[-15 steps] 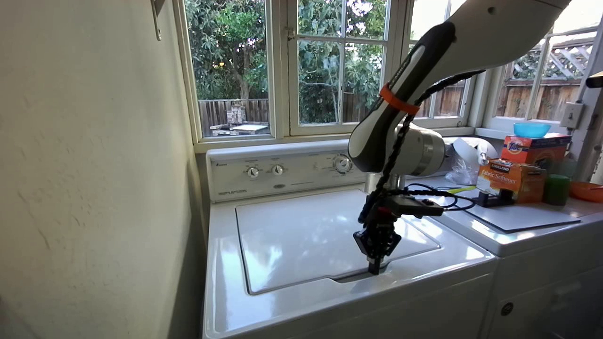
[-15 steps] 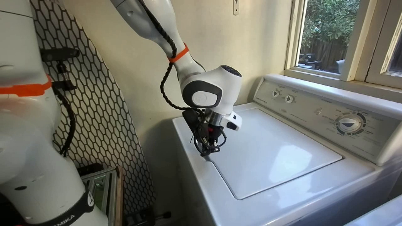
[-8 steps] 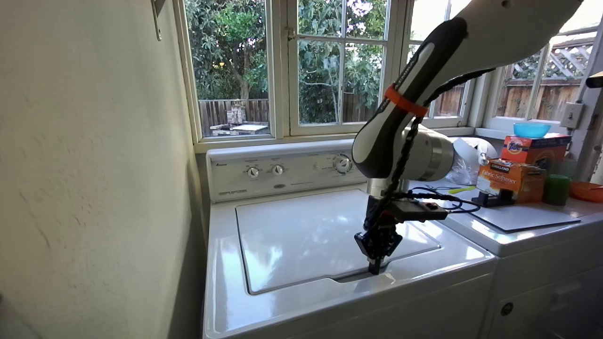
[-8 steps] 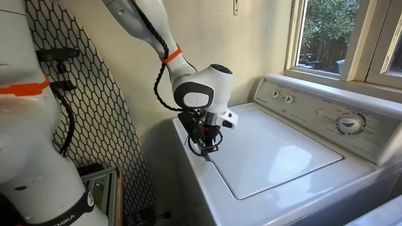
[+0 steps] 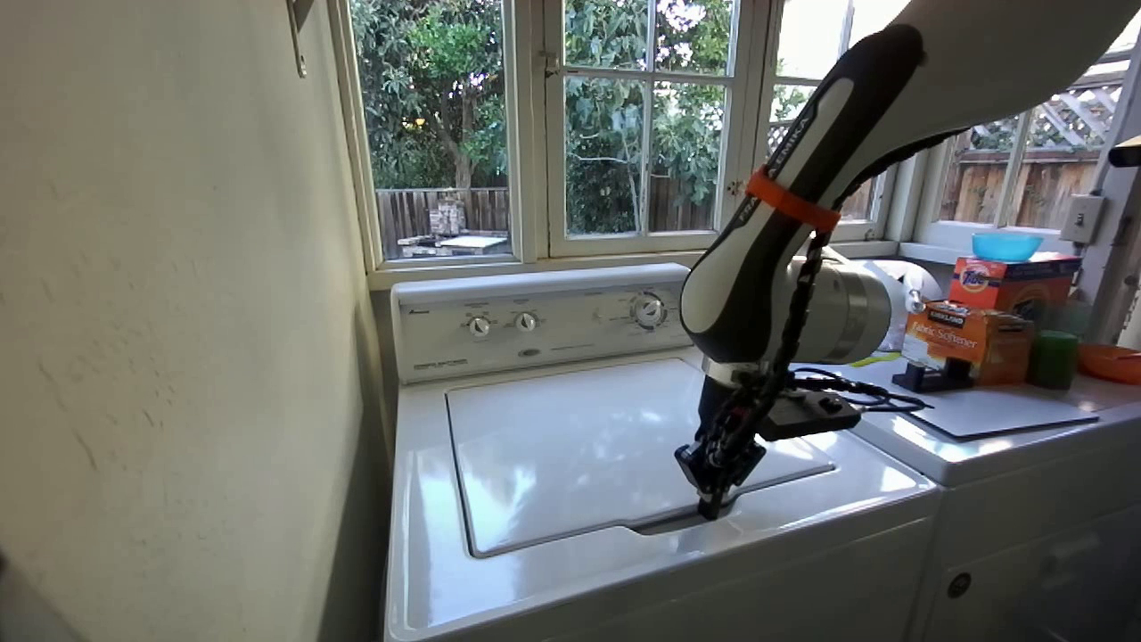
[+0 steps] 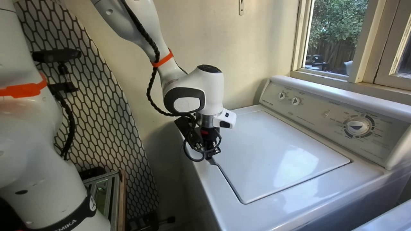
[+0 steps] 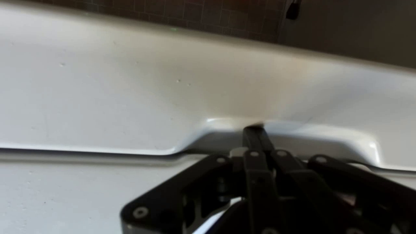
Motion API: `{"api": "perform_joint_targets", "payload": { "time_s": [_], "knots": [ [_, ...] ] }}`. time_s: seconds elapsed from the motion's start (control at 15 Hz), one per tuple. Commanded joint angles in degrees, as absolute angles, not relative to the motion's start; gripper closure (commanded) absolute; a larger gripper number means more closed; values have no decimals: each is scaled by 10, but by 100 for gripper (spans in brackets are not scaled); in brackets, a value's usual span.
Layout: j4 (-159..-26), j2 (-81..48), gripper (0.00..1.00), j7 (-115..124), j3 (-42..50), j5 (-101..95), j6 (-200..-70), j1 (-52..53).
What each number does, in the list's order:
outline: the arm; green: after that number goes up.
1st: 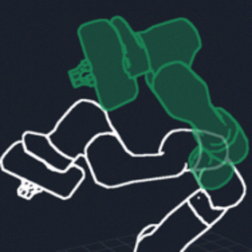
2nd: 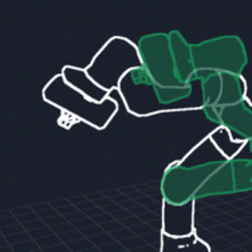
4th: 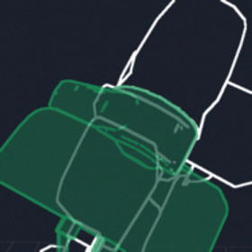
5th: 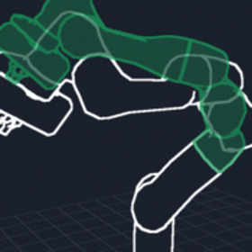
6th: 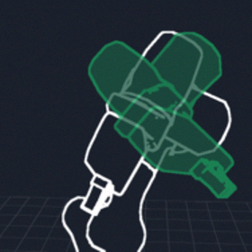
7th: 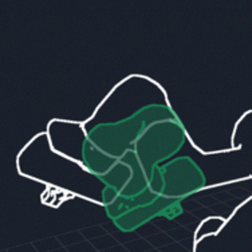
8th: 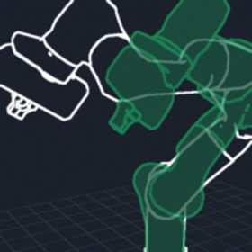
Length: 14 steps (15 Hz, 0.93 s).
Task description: Open the washing machine
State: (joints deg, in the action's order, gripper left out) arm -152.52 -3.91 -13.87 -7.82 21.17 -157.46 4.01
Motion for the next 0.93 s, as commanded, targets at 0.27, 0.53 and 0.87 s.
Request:
{"api": "perform_joint_targets", "payload": {
  "time_s": [0.27,0.53,0.87],
  "knots": [
    [-1554,43,100,-142,-62,197,-1673,37],
    [-1527,75,100,-188,-48,249,-1620,44],
    [-1477,75,100,-182,-17,211,-1385,39]
  ]
}}
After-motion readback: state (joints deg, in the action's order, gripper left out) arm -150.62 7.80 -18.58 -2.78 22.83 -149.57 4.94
